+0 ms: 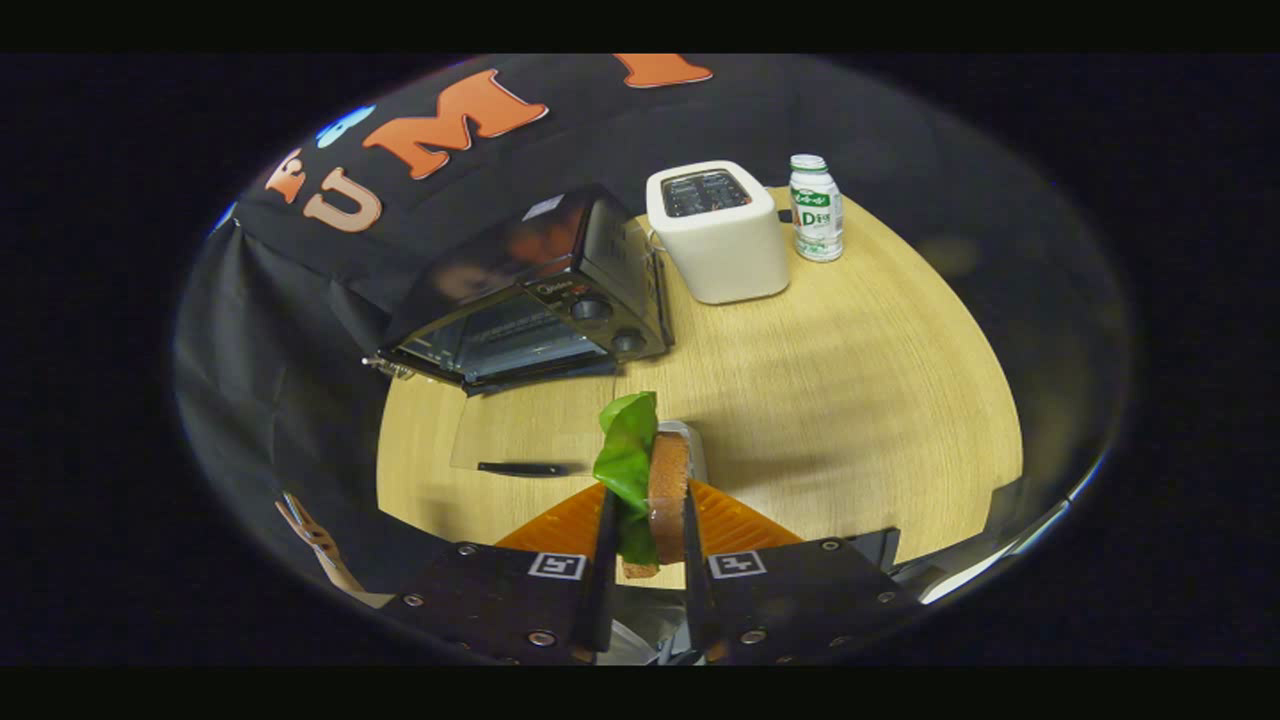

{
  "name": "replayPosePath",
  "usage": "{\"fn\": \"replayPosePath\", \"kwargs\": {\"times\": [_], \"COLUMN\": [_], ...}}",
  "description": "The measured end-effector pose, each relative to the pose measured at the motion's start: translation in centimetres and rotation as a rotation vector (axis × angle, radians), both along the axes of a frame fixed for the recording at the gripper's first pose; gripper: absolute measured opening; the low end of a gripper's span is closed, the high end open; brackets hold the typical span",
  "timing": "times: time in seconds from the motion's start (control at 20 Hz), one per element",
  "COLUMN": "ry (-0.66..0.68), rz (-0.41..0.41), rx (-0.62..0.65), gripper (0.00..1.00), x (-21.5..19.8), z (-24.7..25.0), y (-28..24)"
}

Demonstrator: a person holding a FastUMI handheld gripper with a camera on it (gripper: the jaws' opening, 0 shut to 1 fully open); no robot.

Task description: Open the toaster oven, put the food inside, and close the toaster oven door.

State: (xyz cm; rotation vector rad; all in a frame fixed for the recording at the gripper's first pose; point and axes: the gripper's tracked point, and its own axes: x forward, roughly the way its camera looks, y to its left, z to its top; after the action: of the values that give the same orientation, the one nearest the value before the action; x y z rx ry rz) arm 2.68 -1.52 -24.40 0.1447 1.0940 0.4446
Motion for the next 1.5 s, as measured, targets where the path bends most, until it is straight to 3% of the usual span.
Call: {"fn": "replayPosePath", "kwargs": {"times": [0.35,0.6,0.85,1.1,1.5], "ry": [-0.073,-0.077,-0.042,-0.018,-0.038], "rz": [-0.168,-0.282,-0.373,-0.531,-0.749], "rx": [0.229,0.386,0.522,0.638,0.765], "gripper": [0.30,0.30,0.30,0.30,0.30], "x": [0.6,0.9,1.8,5.1,9.5], "z": [3.5,3.0,0.8,-2.4,-4.9], "y": [4.0,8.5,14.5,19.6,23.5]}}
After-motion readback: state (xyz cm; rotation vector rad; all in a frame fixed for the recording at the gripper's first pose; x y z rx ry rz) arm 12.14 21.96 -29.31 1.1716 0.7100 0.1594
